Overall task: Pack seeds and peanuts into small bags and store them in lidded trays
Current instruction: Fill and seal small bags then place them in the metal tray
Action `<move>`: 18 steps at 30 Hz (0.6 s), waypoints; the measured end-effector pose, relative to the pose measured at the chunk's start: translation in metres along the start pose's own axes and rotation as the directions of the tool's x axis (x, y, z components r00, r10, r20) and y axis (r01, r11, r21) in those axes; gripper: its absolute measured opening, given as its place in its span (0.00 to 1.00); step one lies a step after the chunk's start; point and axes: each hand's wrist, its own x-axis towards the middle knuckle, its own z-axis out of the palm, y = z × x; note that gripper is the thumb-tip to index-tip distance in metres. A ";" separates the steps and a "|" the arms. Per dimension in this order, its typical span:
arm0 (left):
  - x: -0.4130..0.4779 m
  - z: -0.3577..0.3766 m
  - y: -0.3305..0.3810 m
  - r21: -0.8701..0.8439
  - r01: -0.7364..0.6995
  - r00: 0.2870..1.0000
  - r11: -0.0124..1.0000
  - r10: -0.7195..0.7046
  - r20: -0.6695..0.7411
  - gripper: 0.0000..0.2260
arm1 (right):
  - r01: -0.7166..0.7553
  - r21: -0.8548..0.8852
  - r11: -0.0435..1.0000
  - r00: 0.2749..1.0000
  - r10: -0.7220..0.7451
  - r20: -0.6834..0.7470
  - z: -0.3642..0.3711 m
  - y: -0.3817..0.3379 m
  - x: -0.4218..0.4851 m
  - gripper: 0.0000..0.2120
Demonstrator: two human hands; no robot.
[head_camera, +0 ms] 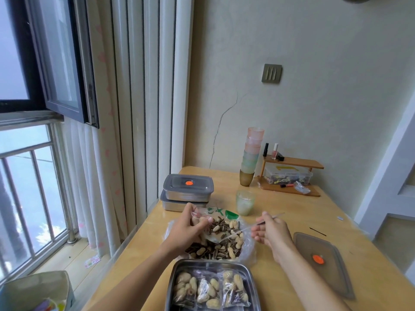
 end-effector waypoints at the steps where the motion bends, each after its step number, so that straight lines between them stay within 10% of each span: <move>1: 0.001 0.001 0.002 0.002 0.007 1.000 1.000 -0.007 0.008 0.22 | -0.039 0.007 0.999 0.999 0.039 0.012 0.000 0.005 0.004 0.18; 8: 0.013 0.007 0.010 -0.066 0.045 0.996 0.997 -0.040 0.077 0.20 | -0.082 -0.313 0.946 0.997 0.075 -0.037 0.002 0.018 0.017 0.29; 13: 0.020 0.008 0.011 -0.071 0.078 0.995 0.994 -0.073 0.064 0.21 | -0.180 -0.435 0.882 0.876 0.345 0.338 -0.003 -0.002 0.015 0.30; 18: 0.028 0.010 0.007 -0.029 0.046 0.997 0.999 -0.044 0.061 0.24 | 0.251 -0.284 0.925 0.854 -0.074 0.515 0.025 -0.008 0.008 0.16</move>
